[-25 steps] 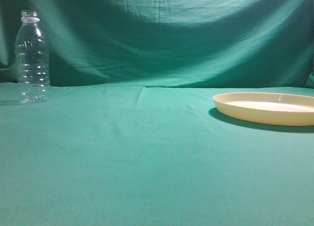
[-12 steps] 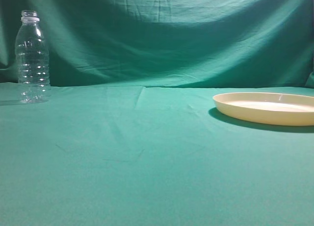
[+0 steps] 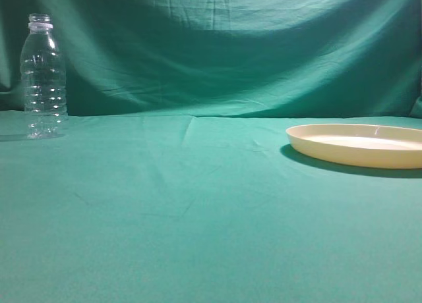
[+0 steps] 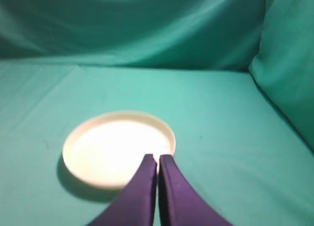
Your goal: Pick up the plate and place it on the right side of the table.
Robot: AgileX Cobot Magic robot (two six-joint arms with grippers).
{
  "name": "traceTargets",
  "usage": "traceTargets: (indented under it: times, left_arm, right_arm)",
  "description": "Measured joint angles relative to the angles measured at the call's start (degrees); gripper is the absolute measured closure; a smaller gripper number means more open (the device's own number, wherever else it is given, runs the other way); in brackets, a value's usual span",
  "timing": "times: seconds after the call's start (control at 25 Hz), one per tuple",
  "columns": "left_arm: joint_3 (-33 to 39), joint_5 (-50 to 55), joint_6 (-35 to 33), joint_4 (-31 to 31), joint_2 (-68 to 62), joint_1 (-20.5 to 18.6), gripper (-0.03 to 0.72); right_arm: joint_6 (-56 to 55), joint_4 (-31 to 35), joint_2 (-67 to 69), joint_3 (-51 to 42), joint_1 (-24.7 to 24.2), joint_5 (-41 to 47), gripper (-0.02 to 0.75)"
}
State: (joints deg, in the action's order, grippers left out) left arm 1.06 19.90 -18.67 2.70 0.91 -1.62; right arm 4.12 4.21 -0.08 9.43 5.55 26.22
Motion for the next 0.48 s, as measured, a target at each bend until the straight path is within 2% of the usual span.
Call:
traceTargets:
  times: [0.24, 0.48]
  left_arm:
    - [0.0, 0.0, 0.0, 0.0, 0.0, 0.0, 0.688]
    - [0.0, 0.0, 0.0, 0.0, 0.0, 0.0, 0.688]
  right_arm:
    - [-0.3, -0.4, -0.5, -10.2, 0.0, -3.5, 0.738]
    - [-2.8, -0.7, -0.5, -10.9, 0.0, -4.3, 0.738]
